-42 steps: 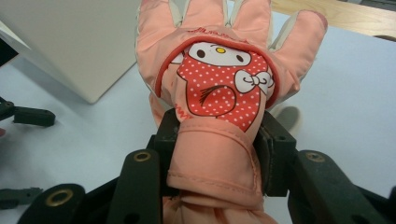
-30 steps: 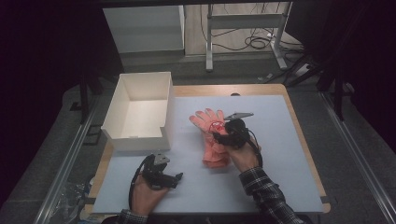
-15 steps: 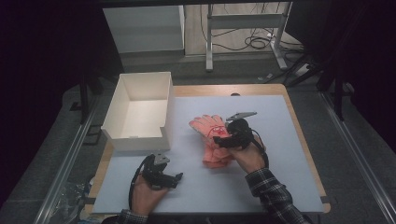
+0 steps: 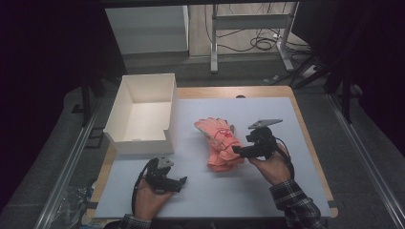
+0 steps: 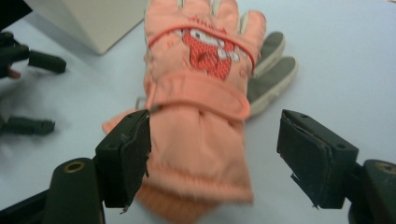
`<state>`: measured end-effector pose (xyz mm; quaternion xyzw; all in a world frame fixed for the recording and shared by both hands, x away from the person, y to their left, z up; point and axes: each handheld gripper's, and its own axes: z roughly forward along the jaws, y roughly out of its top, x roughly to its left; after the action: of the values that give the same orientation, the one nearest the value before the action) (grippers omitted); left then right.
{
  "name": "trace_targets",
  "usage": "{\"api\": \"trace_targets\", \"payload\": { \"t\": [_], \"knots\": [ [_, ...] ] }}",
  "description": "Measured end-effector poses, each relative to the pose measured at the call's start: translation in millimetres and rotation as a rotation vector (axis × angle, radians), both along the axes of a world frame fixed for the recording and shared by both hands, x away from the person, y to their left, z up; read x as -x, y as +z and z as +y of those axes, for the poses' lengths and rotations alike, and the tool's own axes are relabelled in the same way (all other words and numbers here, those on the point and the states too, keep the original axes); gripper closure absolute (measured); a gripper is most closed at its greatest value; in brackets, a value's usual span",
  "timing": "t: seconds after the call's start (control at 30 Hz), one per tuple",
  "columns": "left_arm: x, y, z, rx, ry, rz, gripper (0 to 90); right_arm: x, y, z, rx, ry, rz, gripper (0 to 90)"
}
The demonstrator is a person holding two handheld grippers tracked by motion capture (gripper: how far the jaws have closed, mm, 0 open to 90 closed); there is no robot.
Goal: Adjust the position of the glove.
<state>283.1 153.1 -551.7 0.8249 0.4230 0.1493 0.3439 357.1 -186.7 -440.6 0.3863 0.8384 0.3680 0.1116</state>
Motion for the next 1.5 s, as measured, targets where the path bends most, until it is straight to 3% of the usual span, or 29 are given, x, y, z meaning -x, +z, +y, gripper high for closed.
{"api": "trace_targets", "payload": {
  "t": [0.27,0.4,0.6,0.77,1.1,1.2,1.3,1.5],
  "knots": [
    [0.0,0.0,-0.1,0.001,0.0,0.0,1.9,14.9,-10.3,-23.5,0.015,0.034,0.031,30.3],
    [0.0,0.0,0.0,0.0,0.0,0.0,1.9,14.1,-20.4,-31.0,0.019,0.088,0.055,29.1],
    [0.1,-0.1,-0.2,0.003,0.001,0.001,1.9,7.8,-35.0,-23.3,0.06,0.19,0.074,25.8],
    [0.1,-0.1,-0.2,0.003,0.002,0.001,1.9,6.0,-37.4,-14.8,0.063,0.212,0.079,26.1],
    [0.0,0.0,0.0,0.001,0.0,0.0,1.9,21.0,-26.3,-2.6,0.053,0.265,0.096,26.3],
    [0.1,-0.2,-0.3,0.004,0.003,-0.001,1.9,21.0,-16.5,-4.5,0.037,0.257,0.079,27.6],
    [0.0,-0.2,-0.3,0.004,0.003,-0.001,1.9,14.6,-3.3,-5.0,0.035,0.227,0.041,31.1],
    [0.0,-0.1,-0.2,0.004,0.002,0.0,1.9,-14.9,11.4,14.4,0.037,0.226,-0.007,50.3]
  ]
}}
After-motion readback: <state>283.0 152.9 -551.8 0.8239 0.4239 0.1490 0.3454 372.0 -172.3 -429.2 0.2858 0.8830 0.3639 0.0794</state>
